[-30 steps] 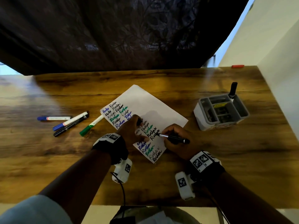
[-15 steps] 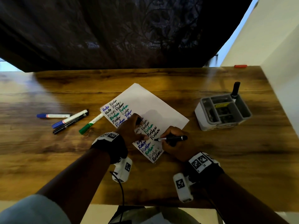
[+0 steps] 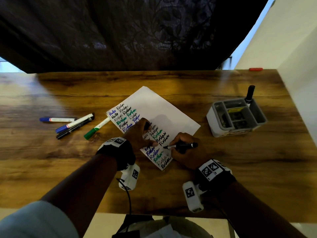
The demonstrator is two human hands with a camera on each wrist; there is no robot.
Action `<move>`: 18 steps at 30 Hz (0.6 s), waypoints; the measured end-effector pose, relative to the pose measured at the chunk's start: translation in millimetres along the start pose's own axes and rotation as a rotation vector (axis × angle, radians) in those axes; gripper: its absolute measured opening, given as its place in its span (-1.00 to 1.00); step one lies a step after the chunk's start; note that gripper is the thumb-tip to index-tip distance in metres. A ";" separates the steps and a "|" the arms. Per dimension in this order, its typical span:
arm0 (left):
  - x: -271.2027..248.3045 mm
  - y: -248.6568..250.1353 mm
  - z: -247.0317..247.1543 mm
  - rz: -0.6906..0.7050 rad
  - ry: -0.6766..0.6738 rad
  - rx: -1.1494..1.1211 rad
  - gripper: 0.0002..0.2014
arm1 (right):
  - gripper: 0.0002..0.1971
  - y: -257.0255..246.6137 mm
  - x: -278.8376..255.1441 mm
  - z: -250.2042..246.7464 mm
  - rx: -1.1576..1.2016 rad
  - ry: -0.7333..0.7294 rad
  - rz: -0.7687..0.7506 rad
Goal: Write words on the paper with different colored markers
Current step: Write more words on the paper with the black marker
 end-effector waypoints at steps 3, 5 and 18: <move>-0.6 0.9 -0.6 -0.002 0.011 0.004 -0.31 | -0.79 3.5 -2.2 1.3 -0.022 -0.026 0.041; -1.0 0.5 -0.5 -0.004 0.007 0.011 -0.29 | -0.79 2.2 -1.2 0.4 0.005 -0.032 0.063; -2.8 1.8 -0.9 -0.020 -0.003 0.005 -0.29 | -0.78 1.3 0.9 0.0 -0.036 -0.143 0.118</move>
Point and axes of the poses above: each hand's wrist, its own x-axis towards the middle knuckle, its own z-axis out of the palm, y = z × x, the point moved 9 cm from there along x, towards the middle knuckle, and after that the axes turned 8 degrees about -z, right-handed, at the moved point
